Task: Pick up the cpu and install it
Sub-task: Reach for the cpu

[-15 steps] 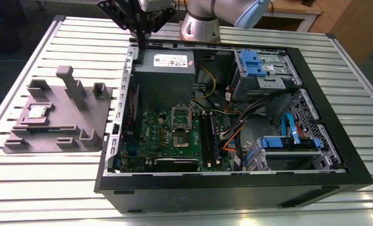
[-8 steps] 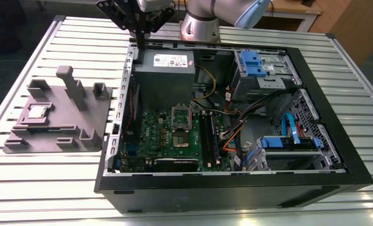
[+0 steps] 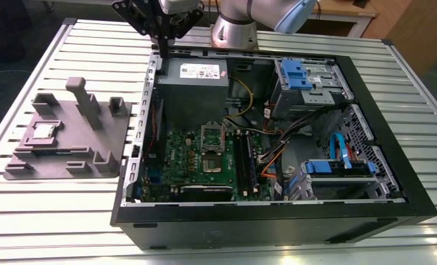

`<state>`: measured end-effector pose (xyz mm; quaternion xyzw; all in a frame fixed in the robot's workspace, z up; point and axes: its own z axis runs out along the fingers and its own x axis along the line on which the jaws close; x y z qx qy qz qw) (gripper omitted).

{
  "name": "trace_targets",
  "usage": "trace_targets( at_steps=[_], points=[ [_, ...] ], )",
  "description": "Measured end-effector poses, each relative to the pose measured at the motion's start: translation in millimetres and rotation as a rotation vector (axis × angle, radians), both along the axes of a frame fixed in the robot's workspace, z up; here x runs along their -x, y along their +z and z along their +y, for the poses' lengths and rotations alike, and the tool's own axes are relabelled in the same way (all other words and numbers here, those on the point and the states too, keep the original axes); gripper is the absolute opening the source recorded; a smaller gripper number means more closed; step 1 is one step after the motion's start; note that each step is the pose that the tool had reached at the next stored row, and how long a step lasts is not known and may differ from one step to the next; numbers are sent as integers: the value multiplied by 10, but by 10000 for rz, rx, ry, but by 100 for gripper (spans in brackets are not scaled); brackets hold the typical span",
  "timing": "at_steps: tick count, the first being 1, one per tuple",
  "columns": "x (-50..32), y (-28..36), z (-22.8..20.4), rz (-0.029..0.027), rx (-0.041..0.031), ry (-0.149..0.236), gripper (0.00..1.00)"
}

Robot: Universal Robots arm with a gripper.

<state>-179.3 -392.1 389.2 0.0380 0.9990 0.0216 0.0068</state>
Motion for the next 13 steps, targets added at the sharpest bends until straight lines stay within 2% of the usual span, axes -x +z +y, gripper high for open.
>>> trace_targets(
  at_steps=[13],
  points=[
    [57,-11,0,0,1,0,11]
  ],
)
